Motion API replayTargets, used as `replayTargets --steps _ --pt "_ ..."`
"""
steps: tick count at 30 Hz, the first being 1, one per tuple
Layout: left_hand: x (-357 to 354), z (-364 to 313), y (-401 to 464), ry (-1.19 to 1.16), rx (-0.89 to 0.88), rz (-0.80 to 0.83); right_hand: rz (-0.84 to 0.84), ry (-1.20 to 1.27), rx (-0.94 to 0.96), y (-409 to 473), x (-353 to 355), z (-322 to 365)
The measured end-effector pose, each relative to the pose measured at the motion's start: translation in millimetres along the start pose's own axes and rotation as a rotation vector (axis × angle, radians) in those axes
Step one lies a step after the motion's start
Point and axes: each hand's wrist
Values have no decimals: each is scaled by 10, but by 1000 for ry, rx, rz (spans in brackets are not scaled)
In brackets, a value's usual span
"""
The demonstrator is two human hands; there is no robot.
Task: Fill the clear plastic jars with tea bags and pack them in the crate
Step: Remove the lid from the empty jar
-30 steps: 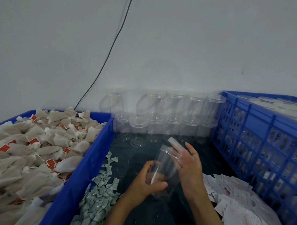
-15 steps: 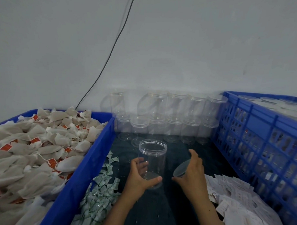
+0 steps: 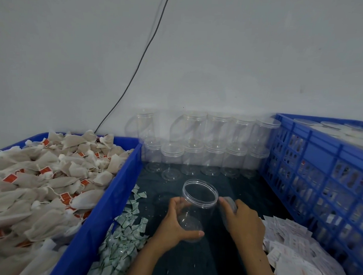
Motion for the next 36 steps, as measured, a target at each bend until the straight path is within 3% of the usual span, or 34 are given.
replayTargets --steps 6,13,23,25,28,31,33,36 --pt "21 -29 -14 42 47 -2 -116 168 20 44 -72 -60" --pt "46 -79 -58 48 89 80 -4 114 -1 86 -167 -145" --pt "174 -291 -83 54 244 174 206 -199 -132 45 -81 71" --pt "190 -342 -107 101 259 191 118 -94 -69 21 -68 146" --pt "213 -468 -162 165 291 237 -78 424 162 -30 -22 270" --pt "245 -618 -233 189 342 226 72 863 212 -42 164 480" --pt "273 -729 -279 204 361 193 151 909 218 -38 264 613" --pt "347 -945 -305 276 376 118 159 738 258 -22 357 795"
Point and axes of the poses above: each hand's wrist, its own y-axis towards the middle knuckle, its own x-axis out of the back of the hand, z = x × y, and after that the axes turned 15 degrees about z, right-handed
